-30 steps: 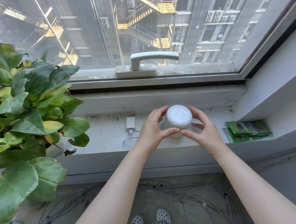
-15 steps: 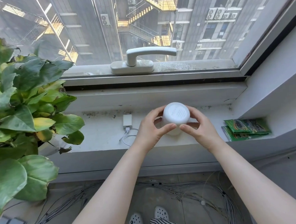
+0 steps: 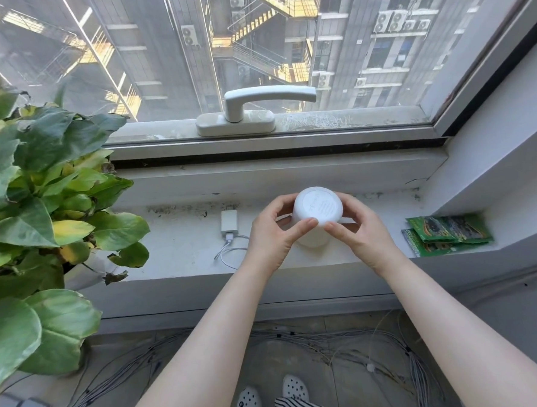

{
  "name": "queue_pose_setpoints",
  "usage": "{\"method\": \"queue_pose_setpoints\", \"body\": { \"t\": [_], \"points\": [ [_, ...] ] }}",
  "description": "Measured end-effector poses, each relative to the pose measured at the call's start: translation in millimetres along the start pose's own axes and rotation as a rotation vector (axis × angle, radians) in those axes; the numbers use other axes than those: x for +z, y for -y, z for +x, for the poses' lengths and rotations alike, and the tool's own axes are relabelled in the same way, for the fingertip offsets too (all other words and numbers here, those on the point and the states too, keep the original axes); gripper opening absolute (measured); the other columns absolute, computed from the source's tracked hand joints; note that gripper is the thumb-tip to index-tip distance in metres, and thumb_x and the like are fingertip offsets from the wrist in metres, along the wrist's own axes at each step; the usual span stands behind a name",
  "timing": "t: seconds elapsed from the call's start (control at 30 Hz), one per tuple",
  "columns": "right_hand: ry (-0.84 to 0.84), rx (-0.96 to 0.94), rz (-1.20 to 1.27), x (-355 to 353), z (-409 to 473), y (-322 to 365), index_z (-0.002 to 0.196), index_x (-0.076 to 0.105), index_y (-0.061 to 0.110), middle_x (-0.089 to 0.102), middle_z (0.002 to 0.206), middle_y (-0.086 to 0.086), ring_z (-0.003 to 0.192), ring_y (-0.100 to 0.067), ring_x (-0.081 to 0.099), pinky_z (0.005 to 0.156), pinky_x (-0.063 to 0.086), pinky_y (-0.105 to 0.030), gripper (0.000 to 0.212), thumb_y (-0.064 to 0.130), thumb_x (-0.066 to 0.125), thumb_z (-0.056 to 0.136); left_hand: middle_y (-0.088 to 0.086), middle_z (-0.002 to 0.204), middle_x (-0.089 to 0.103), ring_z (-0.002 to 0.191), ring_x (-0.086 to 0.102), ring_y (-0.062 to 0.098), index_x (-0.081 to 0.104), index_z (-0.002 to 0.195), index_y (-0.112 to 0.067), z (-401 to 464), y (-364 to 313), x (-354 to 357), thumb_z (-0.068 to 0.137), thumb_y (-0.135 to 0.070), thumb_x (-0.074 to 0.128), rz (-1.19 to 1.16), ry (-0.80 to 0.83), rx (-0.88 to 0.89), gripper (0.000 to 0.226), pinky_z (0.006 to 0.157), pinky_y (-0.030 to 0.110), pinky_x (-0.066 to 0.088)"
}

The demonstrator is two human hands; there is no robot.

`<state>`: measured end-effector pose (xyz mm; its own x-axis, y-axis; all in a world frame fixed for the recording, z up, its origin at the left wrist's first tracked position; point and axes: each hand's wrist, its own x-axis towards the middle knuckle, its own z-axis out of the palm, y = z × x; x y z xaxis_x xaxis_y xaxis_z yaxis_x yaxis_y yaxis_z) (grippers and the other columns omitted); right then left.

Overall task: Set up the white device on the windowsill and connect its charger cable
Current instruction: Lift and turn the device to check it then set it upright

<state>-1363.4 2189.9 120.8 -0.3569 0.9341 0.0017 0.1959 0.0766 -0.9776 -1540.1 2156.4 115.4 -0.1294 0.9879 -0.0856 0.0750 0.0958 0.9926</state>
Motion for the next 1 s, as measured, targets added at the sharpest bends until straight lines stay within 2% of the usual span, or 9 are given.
{"method": "queue_pose_setpoints", "body": {
  "t": [0.2,0.37,0.5,0.63,0.7,0.77,0.83,0.9,1.0],
  "points": [
    [0.015,0.002,-0.027,-3.7,4.1,4.3,0.119,0.06,0.032,0.067,0.115,0.013,0.106,-0.003,0.062,0.08,0.05,-0.018,0.055,0.048,0.072,0.068,-0.008,0.111,0.071,0.107,0.064,0.007,0.066,0.109,-0.025,-0.4,-5.3,-0.3,0.065,-0.044,0.079,0.012,-0.023,-0.019,0.05,0.096,0.036,0.053],
    [-0.008,0.032,-0.06,-5.9,7.3,4.6,0.113,0.064,0.024,0.069,0.111,0.006,0.106,-0.013,0.063,0.083,0.054,-0.032,0.055,0.054,0.071,0.067,-0.006,0.102,0.071,0.096,0.065,0.006,0.066,0.1,-0.019,-1.7,-11.1,0.3,0.067,-0.042,0.077,0.006,-0.026,-0.037,0.042,0.08,0.022,0.052],
    [0.002,0.113,-0.017,-4.7,9.5,13.1,0.103,0.065,0.012,0.072,0.095,0.0,0.09,-0.012,0.066,0.077,0.053,-0.035,0.059,0.057,0.068,0.065,-0.01,0.087,0.067,0.08,0.06,0.002,0.06,0.086,-0.023,-2.2,-20.6,0.6,0.06,-0.061,0.07,0.031,-0.027,-0.085,0.047,0.065,0.009,0.042],
    [0.018,0.231,0.046,-3.0,12.5,23.7,0.097,0.068,0.004,0.069,0.091,-0.006,0.086,-0.016,0.066,0.065,0.058,-0.029,0.064,0.062,0.064,0.07,-0.012,0.075,0.059,0.068,0.053,0.002,0.058,0.079,-0.025,-0.8,-24.8,-4.4,0.055,-0.07,0.061,0.042,0.003,-0.123,0.051,0.066,0.016,0.042],
    [0.027,0.309,0.091,-2.9,14.0,28.3,0.101,0.068,0.0,0.071,0.095,-0.008,0.084,-0.018,0.069,0.061,0.056,-0.026,0.067,0.063,0.062,0.077,-0.009,0.08,0.062,0.076,0.057,0.008,0.061,0.082,-0.024,-0.7,-23.3,-8.9,0.059,-0.069,0.059,0.046,0.022,-0.126,0.051,0.077,0.031,0.05],
    [0.037,0.416,0.136,-3.3,14.9,30.3,0.105,0.068,0.005,0.073,0.096,-0.008,0.08,-0.018,0.071,0.059,0.055,-0.025,0.071,0.066,0.056,0.071,0.001,0.092,0.068,0.088,0.064,0.019,0.065,0.094,-0.02,-2.5,-21.6,-13.1,0.066,-0.067,0.057,0.034,0.051,-0.114,0.055,0.09,0.041,0.051],
    [0.047,0.519,0.173,-4.5,15.1,30.4,0.104,0.068,0.013,0.075,0.093,-0.008,0.076,-0.019,0.073,0.059,0.055,-0.027,0.072,0.07,0.053,0.063,0.008,0.112,0.069,0.104,0.064,0.024,0.063,0.113,-0.017,-5.0,-21.2,-16.6,0.075,-0.062,0.054,0.004,0.08,-0.109,0.059,0.095,0.039,0.052],
    [0.038,0.587,0.198,-5.6,14.3,30.1,0.105,0.067,0.014,0.076,0.089,-0.008,0.071,-0.019,0.073,0.059,0.055,-0.028,0.076,0.074,0.055,0.06,0.006,0.124,0.064,0.113,0.063,0.019,0.056,0.127,-0.015,-7.6,-23.4,-19.0,0.085,-0.053,0.053,-0.038,0.107,-0.143,0.056,0.098,0.034,0.051],
    [0.039,0.638,0.191,-5.2,12.1,30.0,0.106,0.067,0.013,0.076,0.088,-0.008,0.071,-0.021,0.073,0.06,0.055,-0.029,0.074,0.075,0.055,0.066,0.004,0.129,0.062,0.112,0.065,0.016,0.05,0.135,-0.017,-9.6,-28.5,-18.6,0.089,-0.048,0.053,-0.09,0.179,-0.245,0.056,0.094,0.031,0.054]
  ]
}}
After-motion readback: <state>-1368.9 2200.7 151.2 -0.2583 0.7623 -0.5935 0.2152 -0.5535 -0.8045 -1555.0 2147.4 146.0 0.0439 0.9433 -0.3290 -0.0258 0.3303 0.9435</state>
